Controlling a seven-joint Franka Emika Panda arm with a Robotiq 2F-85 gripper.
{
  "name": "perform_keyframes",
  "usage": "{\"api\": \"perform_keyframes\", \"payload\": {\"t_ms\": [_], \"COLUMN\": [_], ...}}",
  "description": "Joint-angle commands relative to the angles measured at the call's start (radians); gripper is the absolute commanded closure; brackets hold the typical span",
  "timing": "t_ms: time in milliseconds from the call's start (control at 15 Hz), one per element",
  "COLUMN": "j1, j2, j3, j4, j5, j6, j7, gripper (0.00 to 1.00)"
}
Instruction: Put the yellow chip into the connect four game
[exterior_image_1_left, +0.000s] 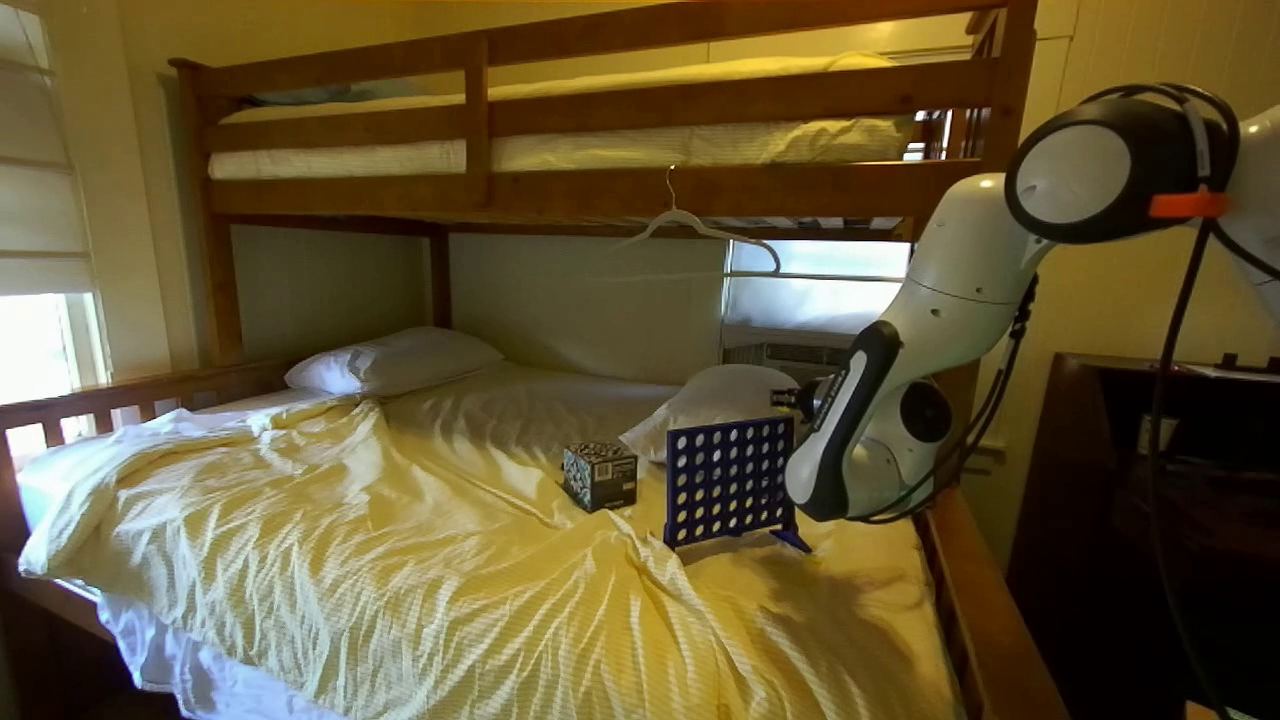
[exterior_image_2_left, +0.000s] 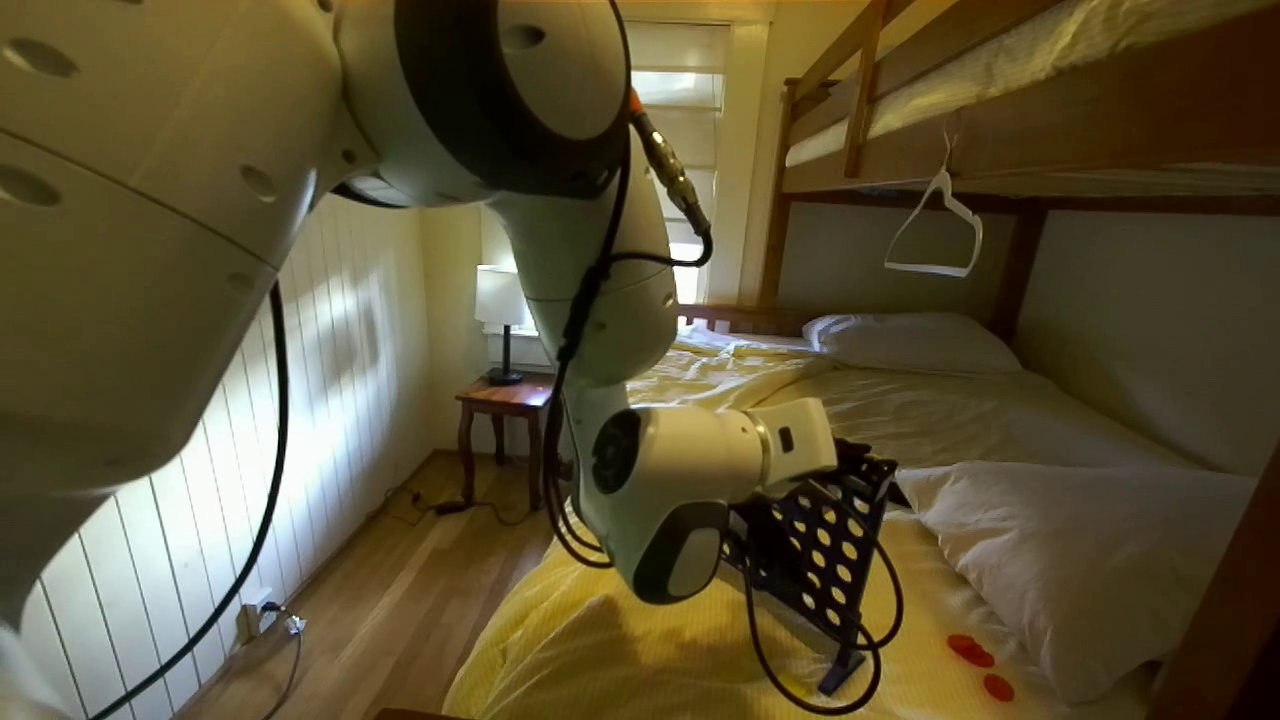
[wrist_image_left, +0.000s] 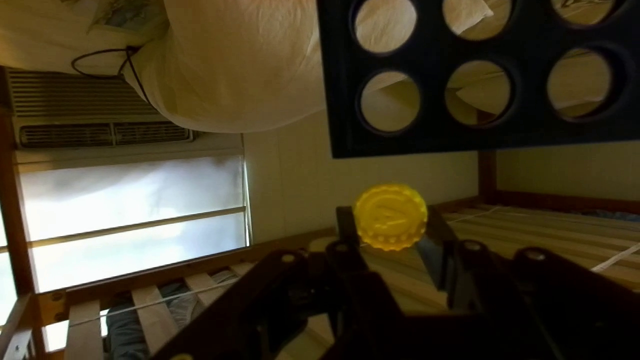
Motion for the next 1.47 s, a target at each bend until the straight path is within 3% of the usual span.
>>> {"api": "perform_keyframes", "payload": {"t_ms": [0, 1400], "j1": [0.031, 0.037], "j2": [0.021, 0.053], "j3": [-0.035, -0.041], "j4": [0.020, 0.033], "j5": [-0.002, 0.001], "j6": [0.036, 0.036], "j7": [0.006, 0.005], "gripper": [0.90, 0.90]}}
